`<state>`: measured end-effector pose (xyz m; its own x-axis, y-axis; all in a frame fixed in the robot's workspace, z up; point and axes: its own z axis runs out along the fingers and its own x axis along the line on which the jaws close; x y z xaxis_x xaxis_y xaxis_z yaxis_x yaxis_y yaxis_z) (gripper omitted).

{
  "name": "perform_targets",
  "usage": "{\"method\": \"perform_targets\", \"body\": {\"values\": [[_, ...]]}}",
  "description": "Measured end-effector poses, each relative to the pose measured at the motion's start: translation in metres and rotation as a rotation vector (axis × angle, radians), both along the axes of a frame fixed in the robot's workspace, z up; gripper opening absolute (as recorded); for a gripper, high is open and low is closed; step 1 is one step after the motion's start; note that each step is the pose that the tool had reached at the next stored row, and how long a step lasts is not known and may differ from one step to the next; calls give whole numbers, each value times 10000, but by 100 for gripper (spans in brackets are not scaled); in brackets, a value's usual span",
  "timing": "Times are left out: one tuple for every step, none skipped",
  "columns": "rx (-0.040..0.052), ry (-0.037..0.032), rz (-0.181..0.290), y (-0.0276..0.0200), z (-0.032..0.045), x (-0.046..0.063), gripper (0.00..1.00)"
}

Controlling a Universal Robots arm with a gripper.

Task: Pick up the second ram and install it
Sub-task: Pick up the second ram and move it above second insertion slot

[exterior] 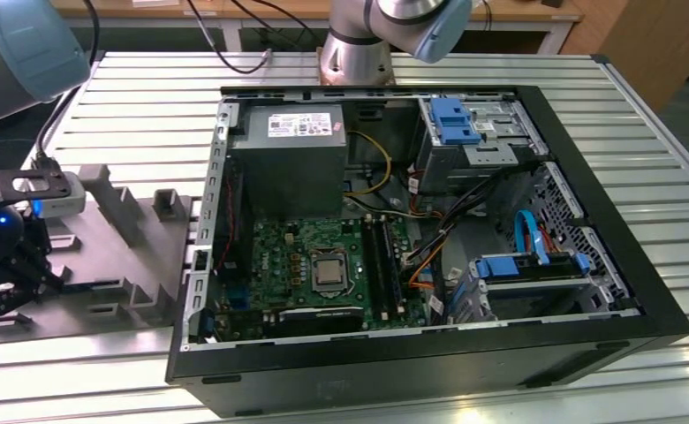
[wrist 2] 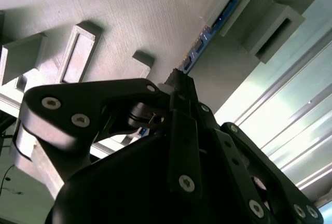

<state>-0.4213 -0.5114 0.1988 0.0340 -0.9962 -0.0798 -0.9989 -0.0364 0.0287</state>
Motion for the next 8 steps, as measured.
{"method": "perform_targets", "body": {"values": [[0, 0, 0, -1, 0, 0, 11], [0, 0, 0, -2, 0, 0, 11], [0, 0, 0, -3, 0, 0, 11], [0, 0, 0, -6, 0, 0, 11], [0, -1, 0, -8, -1, 0, 11], [0, 0, 0, -9, 0, 0, 11], [0, -1, 0, -10, 0, 0, 11], [0, 0, 0, -11, 0, 0, 11]]}}
